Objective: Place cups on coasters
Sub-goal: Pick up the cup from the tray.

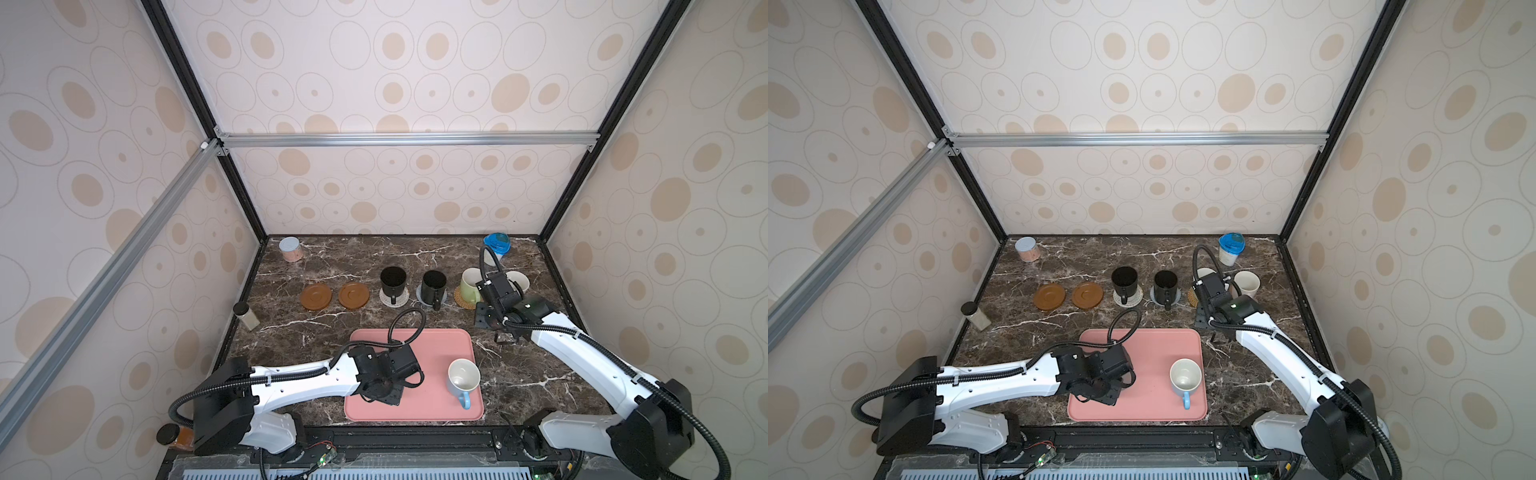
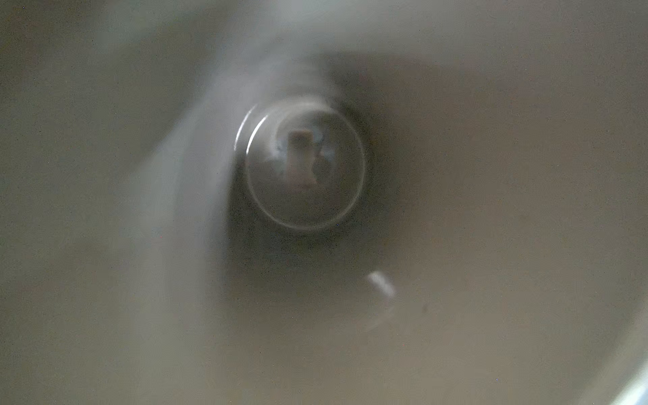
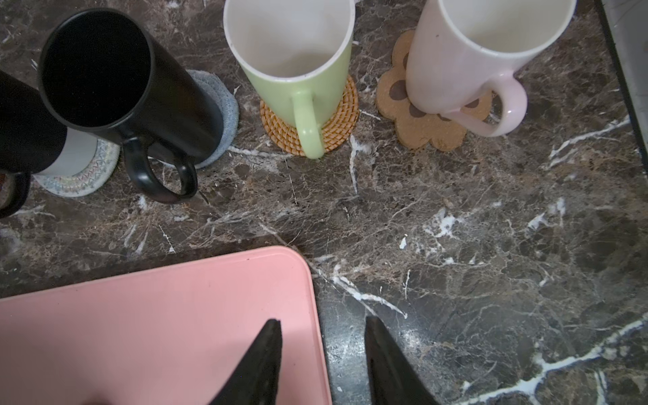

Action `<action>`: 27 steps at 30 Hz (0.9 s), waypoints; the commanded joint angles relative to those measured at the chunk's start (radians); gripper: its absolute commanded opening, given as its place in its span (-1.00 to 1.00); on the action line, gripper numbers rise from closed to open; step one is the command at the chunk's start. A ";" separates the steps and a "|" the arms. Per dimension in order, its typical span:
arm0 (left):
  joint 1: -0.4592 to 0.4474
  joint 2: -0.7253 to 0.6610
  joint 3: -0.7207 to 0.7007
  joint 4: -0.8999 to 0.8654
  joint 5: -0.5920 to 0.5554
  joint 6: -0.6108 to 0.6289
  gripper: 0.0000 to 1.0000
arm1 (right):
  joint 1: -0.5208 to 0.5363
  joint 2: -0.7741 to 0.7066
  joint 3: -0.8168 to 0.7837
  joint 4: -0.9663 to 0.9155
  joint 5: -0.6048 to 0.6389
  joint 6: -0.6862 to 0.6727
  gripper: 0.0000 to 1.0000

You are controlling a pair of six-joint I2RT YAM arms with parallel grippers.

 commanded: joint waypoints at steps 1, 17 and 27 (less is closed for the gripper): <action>0.012 -0.008 0.003 0.028 -0.062 0.032 -0.55 | -0.007 0.009 0.030 -0.029 0.028 0.032 -0.14; 0.019 0.021 0.043 0.103 -0.131 0.102 -0.77 | -0.005 0.016 0.057 -0.083 0.049 0.036 -0.15; 0.019 -0.007 0.017 0.141 -0.133 0.098 -0.82 | -0.006 -0.019 0.049 -0.089 0.029 0.037 -0.15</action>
